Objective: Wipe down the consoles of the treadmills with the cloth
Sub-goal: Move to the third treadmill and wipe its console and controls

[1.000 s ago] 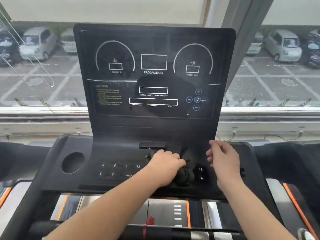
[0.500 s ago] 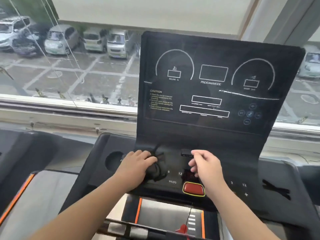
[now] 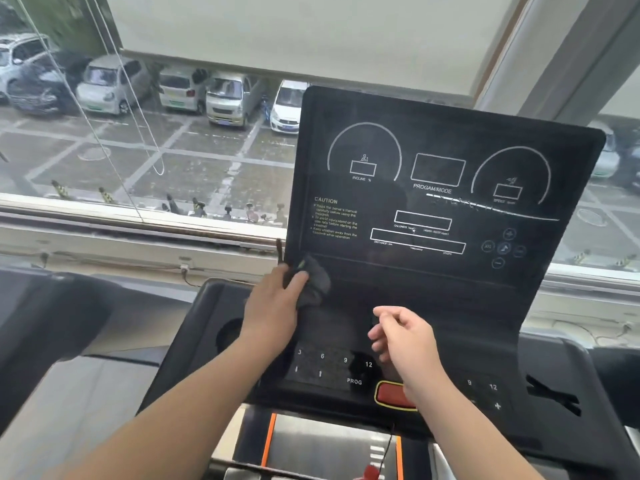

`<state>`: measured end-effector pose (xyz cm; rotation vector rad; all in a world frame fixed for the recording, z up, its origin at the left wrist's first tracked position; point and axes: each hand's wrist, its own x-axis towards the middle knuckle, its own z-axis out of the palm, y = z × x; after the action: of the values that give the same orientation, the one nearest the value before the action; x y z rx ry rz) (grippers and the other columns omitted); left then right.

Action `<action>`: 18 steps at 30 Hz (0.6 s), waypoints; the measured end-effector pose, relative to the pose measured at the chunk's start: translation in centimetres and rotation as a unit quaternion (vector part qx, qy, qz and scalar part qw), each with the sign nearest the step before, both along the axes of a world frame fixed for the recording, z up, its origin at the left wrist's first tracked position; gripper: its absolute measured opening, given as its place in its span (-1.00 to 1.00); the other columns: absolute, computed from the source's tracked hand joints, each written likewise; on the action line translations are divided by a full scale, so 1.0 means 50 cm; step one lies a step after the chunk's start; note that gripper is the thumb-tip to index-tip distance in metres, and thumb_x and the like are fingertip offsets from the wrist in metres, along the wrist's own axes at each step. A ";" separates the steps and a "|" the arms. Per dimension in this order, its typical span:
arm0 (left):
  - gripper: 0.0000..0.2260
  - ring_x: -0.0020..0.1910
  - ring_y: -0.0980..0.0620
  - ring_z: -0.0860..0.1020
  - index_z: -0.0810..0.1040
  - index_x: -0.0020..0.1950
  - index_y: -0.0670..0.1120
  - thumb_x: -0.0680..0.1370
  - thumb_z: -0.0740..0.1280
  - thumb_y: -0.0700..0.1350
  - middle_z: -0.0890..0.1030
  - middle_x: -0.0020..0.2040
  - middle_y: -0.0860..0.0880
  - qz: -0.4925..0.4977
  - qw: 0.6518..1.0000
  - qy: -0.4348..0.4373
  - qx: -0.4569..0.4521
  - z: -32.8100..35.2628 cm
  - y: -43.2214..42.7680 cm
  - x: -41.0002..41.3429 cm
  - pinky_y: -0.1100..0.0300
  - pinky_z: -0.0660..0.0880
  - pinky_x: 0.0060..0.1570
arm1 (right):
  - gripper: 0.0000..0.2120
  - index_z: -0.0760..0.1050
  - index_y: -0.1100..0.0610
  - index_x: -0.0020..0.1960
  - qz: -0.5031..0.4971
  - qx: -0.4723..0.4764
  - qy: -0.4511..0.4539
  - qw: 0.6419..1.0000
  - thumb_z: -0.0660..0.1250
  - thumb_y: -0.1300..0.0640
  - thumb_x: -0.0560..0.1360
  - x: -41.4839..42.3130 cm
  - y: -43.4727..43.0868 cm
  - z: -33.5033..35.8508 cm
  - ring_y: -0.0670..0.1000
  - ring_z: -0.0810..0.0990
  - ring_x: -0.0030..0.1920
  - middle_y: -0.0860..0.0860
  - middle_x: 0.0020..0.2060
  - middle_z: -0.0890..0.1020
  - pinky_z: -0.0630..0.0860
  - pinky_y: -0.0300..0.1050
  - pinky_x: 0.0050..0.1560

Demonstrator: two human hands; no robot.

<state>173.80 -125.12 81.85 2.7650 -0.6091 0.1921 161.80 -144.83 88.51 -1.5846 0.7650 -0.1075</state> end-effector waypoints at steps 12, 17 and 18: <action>-0.86 -0.02 0.05 0.66 0.59 0.09 0.13 0.55 0.38 -0.04 0.70 -0.04 0.10 0.071 0.914 0.328 -0.227 0.114 0.022 -0.091 -0.03 0.63 0.10 | -0.88 0.63 0.01 0.13 0.103 0.042 0.033 0.993 0.43 0.07 0.60 -0.015 0.014 0.007 0.00 0.69 -0.08 0.06 0.03 0.70 0.67 -0.08 -0.14; -0.82 0.14 -0.17 0.69 0.65 0.23 -0.07 0.68 0.33 -0.10 0.73 0.12 -0.18 -0.012 0.703 0.494 -0.512 0.260 -0.035 -0.108 -0.08 0.63 0.18 | -0.60 0.59 0.11 0.32 0.198 0.241 -0.023 0.950 0.50 -0.01 0.54 0.007 0.020 0.076 0.13 0.70 0.22 0.12 0.21 0.71 0.60 0.20 0.28; -0.80 0.13 -0.14 0.70 0.65 0.24 -0.07 0.70 0.29 -0.10 0.73 0.12 -0.17 -0.024 0.692 0.501 -0.519 0.278 -0.046 -0.106 -0.03 0.65 0.13 | -0.65 0.61 0.16 0.31 0.197 0.276 -0.043 0.940 0.46 0.06 0.57 0.012 0.021 0.095 0.17 0.70 0.21 0.17 0.19 0.72 0.60 0.19 0.28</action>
<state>168.48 -127.40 95.75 1.3662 -0.1306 -0.7315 162.37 -143.79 93.23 -1.1538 0.3491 0.3072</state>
